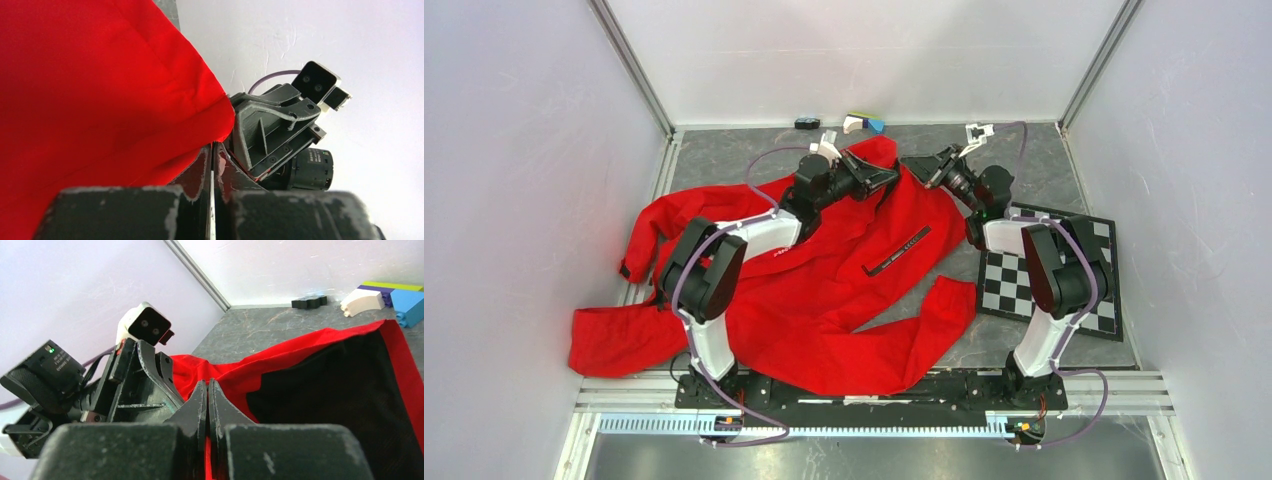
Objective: Zip up the jacket
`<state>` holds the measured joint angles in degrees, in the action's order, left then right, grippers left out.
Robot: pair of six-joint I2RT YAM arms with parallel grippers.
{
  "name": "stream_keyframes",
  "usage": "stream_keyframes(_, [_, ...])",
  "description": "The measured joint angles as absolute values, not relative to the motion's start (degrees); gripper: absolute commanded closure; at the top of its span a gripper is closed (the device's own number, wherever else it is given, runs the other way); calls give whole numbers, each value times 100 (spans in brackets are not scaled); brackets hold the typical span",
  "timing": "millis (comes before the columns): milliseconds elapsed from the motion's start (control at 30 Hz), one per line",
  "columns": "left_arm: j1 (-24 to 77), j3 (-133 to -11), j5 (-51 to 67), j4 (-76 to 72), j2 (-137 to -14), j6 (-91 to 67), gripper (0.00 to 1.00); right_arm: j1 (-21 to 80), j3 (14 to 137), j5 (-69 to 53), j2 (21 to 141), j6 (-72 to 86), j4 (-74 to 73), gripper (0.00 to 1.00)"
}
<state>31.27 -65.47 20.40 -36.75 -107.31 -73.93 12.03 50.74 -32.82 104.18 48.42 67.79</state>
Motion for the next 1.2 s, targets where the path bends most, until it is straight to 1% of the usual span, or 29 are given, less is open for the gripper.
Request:
stream_keyframes(367, [3411, -6302, 1798, -3404, -10619, -6493, 98, 1096, 4497, -2679, 10344, 5920, 7384, 100])
stream_keyframes(500, [3417, -6187, 1977, -3124, -10619, -6381, 98, 952, 4447, -2711, 10200, 5695, 7481, 100])
stream_keyframes(767, [3409, -6558, 2305, -2418, -10565, -6171, 98, 814, 4097, -2707, 9671, 4969, 7107, 100])
stream_keyframes(833, [3411, -6571, 2224, -2053, -10422, -5900, 98, 773, 4108, -2687, 9664, 4882, 6845, 100])
stream_keyframes(933, [3400, -6589, 1769, -1131, -10090, -5238, 98, 694, 4112, -2416, 9664, 4856, 6512, 100])
stream_keyframes(1200, [3260, -6355, 880, 958, -9424, -3793, 98, 403, 4121, -1369, 9664, 5046, 6466, 99])
